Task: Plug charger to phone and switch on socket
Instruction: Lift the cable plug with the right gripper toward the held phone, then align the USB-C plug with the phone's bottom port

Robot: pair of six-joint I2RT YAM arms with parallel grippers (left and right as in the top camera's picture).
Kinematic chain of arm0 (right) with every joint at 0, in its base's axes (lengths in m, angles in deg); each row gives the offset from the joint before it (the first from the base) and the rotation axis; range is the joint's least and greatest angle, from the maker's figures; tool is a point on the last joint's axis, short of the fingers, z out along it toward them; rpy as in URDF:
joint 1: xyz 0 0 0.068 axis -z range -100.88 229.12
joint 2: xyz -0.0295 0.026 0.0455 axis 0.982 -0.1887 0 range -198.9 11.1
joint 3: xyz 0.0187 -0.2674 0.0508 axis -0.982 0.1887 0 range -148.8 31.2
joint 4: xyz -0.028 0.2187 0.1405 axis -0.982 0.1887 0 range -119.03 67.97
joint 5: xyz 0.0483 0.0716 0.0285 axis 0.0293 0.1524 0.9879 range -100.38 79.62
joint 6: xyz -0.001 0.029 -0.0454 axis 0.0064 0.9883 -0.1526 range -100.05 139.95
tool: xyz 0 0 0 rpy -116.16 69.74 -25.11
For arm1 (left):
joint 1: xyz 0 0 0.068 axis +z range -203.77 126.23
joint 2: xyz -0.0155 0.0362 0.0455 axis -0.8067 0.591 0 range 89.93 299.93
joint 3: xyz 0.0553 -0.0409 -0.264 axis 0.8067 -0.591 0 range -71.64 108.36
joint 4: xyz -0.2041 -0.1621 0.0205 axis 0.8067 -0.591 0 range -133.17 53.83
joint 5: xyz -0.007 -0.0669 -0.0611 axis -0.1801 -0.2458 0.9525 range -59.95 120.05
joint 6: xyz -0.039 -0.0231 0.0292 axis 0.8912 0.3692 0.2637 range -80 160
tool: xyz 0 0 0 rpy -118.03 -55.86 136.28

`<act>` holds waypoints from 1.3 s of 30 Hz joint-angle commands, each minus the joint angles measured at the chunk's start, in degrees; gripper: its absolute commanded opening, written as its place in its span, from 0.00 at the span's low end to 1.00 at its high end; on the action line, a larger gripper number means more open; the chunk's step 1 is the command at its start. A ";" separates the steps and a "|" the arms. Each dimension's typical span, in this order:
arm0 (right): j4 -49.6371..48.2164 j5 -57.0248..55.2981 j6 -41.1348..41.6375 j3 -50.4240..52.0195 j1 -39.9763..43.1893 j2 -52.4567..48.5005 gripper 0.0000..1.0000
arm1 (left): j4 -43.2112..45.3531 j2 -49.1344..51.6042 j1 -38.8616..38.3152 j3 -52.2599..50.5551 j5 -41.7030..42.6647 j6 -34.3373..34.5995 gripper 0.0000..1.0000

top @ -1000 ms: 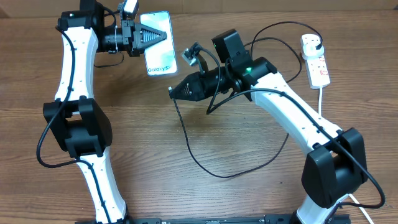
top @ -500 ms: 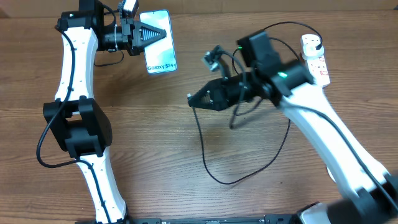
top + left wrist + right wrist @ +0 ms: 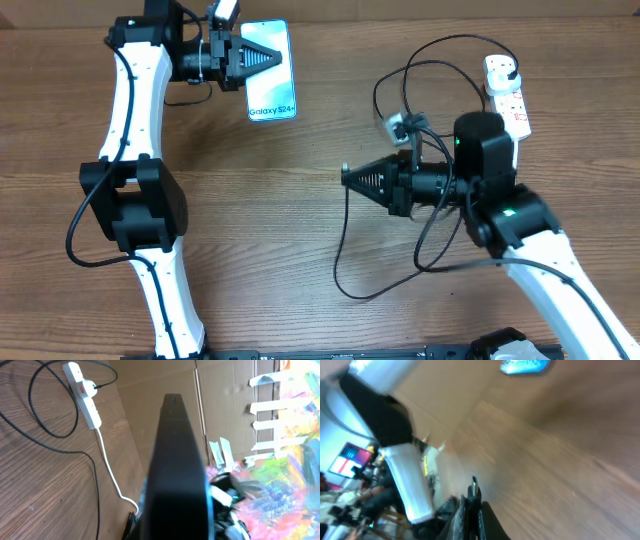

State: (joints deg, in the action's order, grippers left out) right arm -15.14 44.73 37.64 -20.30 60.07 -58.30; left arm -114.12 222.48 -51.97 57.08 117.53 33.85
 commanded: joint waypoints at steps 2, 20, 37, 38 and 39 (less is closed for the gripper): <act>-12.04 3.58 14.32 4.39 -0.94 -5.79 0.04 | 0.37 -1.05 -2.21 0.39 2.99 -0.96 0.04; -34.45 5.79 21.16 4.20 -4.85 -19.15 0.04 | 1.51 -1.05 -6.43 0.39 1.46 -0.90 0.04; -38.40 1.73 22.88 4.11 -4.22 -19.15 0.04 | 1.60 -1.05 -10.62 0.39 -2.23 3.78 0.04; -38.80 1.99 22.86 4.09 -4.11 -19.15 0.04 | 1.57 -1.05 -10.60 0.39 -2.38 3.78 0.04; -38.97 2.16 22.88 4.09 -4.00 -19.15 0.04 | 1.57 -1.05 -10.56 0.39 -2.36 3.78 0.04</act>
State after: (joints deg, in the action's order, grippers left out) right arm -53.39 46.61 59.78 -15.69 55.53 -77.69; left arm -112.63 222.48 -62.85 57.08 114.12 36.69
